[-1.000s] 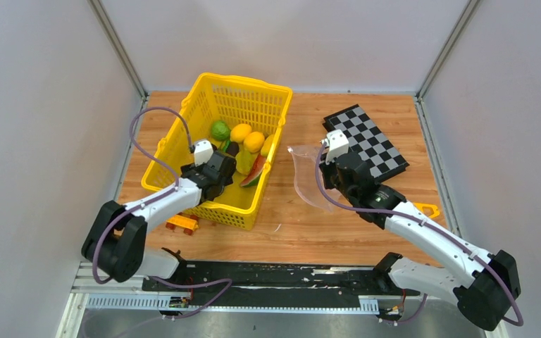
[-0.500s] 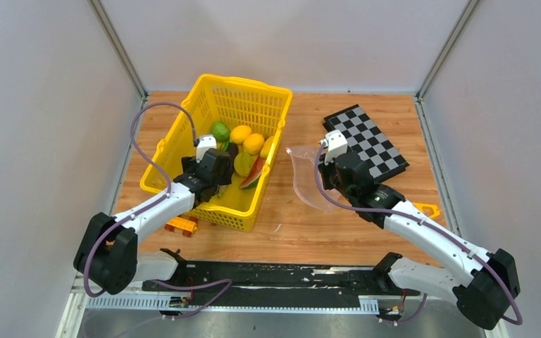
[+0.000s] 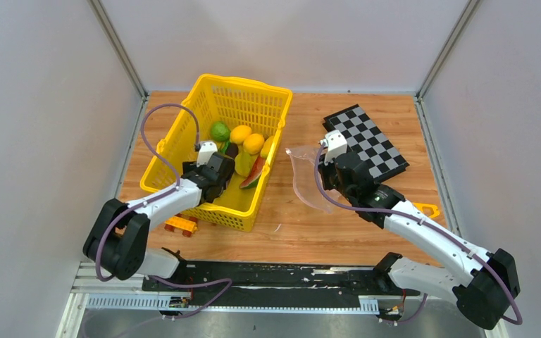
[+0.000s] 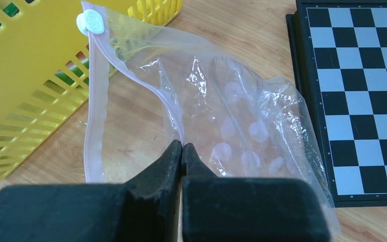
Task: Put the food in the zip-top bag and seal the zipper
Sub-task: Pick up the fake fruit from the bin.
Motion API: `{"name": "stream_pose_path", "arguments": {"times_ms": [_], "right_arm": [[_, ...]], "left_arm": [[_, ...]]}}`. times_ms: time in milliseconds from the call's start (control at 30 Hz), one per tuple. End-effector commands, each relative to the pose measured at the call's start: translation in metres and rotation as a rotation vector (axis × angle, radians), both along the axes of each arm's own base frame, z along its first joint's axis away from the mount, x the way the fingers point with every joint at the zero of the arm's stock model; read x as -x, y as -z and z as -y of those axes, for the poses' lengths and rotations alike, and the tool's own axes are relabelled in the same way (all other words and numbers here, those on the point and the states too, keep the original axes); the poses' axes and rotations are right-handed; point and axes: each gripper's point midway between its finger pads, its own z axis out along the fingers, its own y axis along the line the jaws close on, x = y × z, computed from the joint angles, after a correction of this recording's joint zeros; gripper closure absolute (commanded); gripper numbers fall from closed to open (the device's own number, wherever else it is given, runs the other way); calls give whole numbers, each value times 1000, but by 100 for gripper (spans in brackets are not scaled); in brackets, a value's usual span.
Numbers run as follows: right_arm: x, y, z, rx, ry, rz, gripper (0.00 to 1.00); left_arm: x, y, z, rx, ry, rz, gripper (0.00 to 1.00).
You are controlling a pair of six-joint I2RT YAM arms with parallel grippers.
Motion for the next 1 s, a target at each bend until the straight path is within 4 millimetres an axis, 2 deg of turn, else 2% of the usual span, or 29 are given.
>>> {"name": "stream_pose_path", "arguments": {"times_ms": [0,67,233,400,600,667,800,967], "right_arm": [[-3,-17,-4,-41,1,21,100],[-3,-16,-4,-40,-4,18,100],[1,-21,-5,-58,-14,24,100],[2,-22,-6,-68,-18,21,100],[2,-22,-7,-72,-21,16,100],[3,-22,-7,-73,-24,15,100],[5,-24,-8,-84,-29,19,100],[7,-30,-9,-109,-38,29,100]], "left_arm": [[-7,-1,0,2,-29,16,16],[-6,2,1,-2,-22,-1,21],[-5,6,-1,-1,-23,-27,24],[-5,13,-5,17,-30,-55,37],[-8,12,9,72,29,-63,51],[-9,8,14,98,57,-58,59],[-9,-11,21,147,97,-4,65],[-4,-45,21,203,113,91,66]]}}
